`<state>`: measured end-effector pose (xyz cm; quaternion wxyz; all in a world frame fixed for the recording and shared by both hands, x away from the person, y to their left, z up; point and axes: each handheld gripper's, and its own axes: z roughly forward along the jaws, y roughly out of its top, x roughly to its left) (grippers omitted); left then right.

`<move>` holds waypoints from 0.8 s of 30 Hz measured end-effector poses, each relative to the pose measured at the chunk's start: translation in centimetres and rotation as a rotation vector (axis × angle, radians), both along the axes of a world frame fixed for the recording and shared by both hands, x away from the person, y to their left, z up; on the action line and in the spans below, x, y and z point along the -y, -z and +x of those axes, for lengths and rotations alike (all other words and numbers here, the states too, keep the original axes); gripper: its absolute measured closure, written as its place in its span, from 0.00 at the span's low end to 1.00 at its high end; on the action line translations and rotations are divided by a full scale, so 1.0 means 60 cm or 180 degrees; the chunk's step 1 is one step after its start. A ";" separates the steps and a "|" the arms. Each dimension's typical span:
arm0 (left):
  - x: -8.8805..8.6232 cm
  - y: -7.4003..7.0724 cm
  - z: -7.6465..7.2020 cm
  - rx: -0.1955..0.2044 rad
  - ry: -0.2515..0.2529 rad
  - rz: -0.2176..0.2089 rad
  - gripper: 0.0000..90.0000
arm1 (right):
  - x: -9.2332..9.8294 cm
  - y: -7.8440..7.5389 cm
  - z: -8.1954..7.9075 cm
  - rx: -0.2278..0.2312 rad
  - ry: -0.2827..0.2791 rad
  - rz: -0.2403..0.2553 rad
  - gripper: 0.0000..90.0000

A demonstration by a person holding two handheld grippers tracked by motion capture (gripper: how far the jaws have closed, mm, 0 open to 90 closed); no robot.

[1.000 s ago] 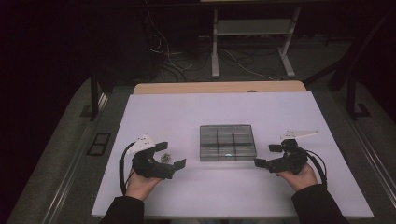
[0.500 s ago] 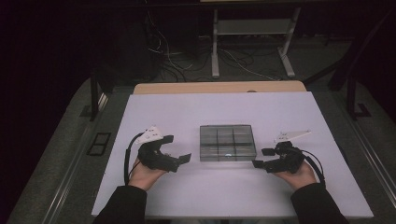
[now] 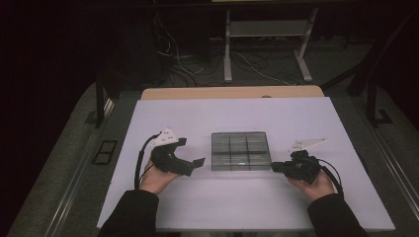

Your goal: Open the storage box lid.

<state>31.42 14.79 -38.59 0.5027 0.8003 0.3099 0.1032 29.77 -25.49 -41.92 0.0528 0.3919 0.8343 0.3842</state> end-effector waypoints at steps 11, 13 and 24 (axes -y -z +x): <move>0.012 0.011 0.011 0.0006 0.0073 -0.0069 0.00 | -0.001 -0.002 0.003 0.0042 -0.0013 0.0075 0.99; 0.013 0.012 0.012 0.0007 0.0096 -0.0054 0.00 | 0.000 -0.003 0.004 0.0048 -0.0022 0.0089 0.99; 0.026 0.019 0.021 -0.0010 0.0132 -0.0113 0.00 | 0.005 -0.024 0.014 0.0068 0.0001 0.0288 0.99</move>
